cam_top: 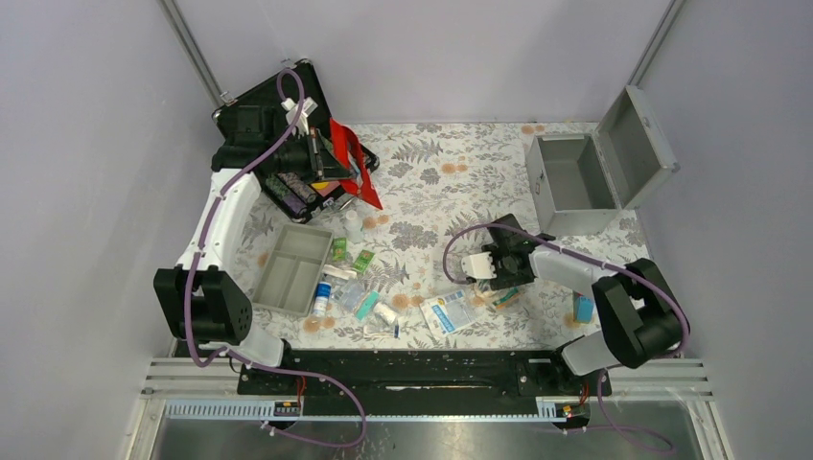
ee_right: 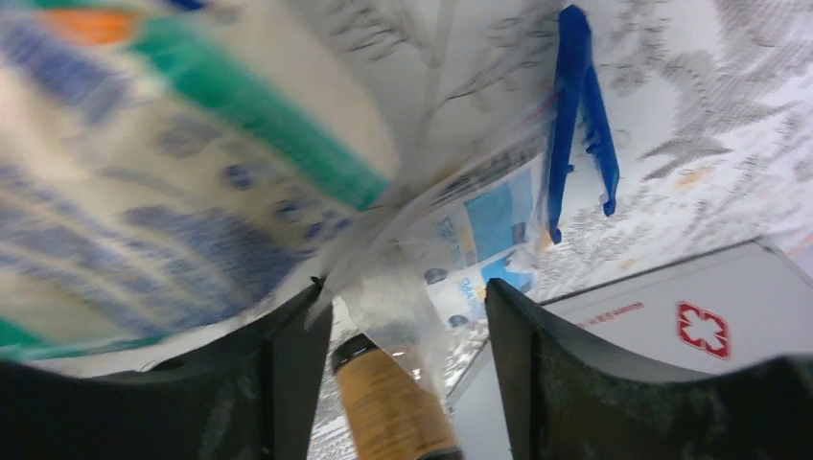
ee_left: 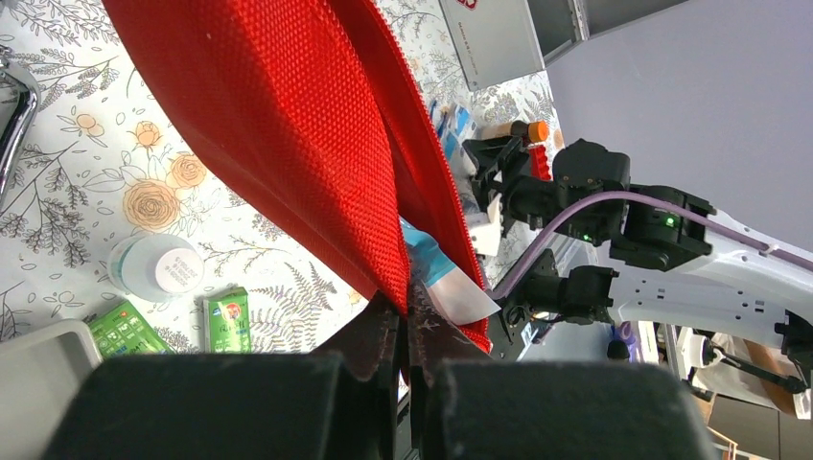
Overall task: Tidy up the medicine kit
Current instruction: Pick up the medical item at the center of the board.
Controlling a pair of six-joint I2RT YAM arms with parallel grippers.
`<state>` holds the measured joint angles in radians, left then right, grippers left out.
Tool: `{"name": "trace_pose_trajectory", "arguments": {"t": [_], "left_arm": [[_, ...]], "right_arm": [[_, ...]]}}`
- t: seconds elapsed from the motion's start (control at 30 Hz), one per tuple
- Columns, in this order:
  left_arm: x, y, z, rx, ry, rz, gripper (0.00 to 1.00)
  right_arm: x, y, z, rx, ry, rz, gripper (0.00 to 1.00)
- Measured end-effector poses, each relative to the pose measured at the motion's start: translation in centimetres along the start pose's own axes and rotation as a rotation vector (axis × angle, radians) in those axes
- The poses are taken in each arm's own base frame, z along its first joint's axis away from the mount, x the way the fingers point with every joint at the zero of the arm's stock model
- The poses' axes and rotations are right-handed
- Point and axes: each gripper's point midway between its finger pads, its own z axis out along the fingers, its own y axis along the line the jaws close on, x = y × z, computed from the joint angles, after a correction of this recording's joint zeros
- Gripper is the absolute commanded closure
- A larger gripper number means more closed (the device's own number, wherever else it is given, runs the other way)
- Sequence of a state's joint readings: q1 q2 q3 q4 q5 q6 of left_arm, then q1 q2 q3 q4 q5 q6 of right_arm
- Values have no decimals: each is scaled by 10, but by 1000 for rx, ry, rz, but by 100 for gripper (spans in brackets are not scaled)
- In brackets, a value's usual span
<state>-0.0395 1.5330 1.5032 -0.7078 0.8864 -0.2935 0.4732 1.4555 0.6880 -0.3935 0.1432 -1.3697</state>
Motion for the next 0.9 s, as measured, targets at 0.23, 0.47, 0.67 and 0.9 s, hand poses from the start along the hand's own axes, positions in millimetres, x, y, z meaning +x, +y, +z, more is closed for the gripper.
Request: {"name": "trace_pose_trajectory", "arguments": {"t": [0.23,0.47,0.67,0.9], "left_arm": [[1,0,2,2,5,0,100],[11,0,32,24,88,30,100],[38,11,83,31,232,57,100],[77,26,123,39,315,51,100]], "right_arm": [[3,-24,11,98,28,-45,87],[-24,-54,-58,115,-155,80,100],[-75,-105,-156,156,-490,372,100],[-119,-104,-181,-85,-704,889,100]]}}
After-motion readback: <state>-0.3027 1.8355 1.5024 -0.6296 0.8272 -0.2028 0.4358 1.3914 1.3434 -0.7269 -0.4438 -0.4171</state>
